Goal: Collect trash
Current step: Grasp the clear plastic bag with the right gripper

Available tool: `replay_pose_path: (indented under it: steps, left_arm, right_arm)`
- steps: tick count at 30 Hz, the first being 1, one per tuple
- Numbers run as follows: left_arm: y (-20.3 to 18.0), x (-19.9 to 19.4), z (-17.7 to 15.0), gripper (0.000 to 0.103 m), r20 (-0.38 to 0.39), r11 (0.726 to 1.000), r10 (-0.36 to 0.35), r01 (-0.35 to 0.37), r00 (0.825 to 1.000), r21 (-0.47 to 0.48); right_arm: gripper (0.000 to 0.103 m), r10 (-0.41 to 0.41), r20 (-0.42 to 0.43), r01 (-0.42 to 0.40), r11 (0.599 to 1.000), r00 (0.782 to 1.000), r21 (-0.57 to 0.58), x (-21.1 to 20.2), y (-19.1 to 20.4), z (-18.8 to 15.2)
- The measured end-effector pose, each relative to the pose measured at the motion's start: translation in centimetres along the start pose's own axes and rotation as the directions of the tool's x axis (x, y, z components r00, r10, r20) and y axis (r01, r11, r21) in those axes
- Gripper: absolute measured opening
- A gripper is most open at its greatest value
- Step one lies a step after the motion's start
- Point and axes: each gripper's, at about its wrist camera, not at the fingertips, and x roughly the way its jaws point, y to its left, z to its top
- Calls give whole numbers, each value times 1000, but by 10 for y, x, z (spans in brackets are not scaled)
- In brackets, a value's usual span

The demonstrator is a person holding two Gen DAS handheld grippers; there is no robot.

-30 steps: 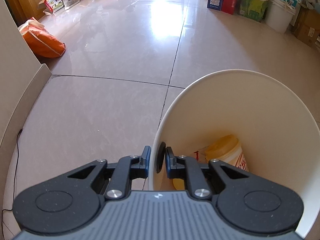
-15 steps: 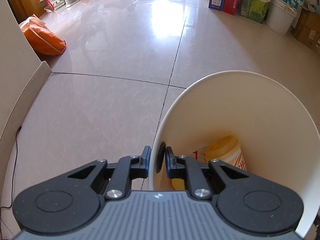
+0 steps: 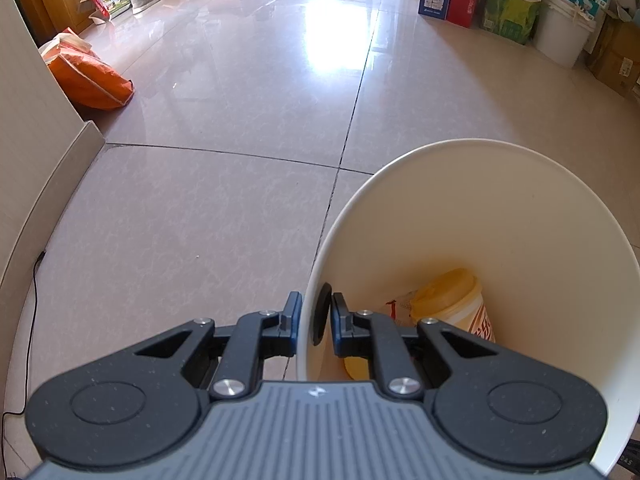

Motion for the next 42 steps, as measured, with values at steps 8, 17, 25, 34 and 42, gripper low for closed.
replay_pose_path:
  steps: [8, 17, 25, 34, 42]
  left_arm:
    - [0, 0, 1, 14, -6, 1000, 1, -1, 1000, -9]
    - [-2, 1, 1, 14, -4, 1000, 11, -11, 1000, 3]
    - [-3, 1, 2, 14, -9, 1000, 10, -10, 1000, -1]
    - [-2, 1, 2, 14, -11, 1000, 10, -10, 1000, -6]
    - [-2, 2, 2, 14, -14, 1000, 13, -13, 1000, -7]
  right_arm:
    - [94, -37, -44, 41, 996, 998, 84, 33, -32, -6]
    - [89, -70, -47, 78, 972, 996, 220, 59, -63, 22]
    - [88, -65, -128, 97, 959, 990, 266, 96, -76, 42]
    - [87, -93, -198, 145, 953, 976, 267, 114, -89, 30]
    - [74, -105, -216, 157, 958, 971, 240, 124, -87, 34]
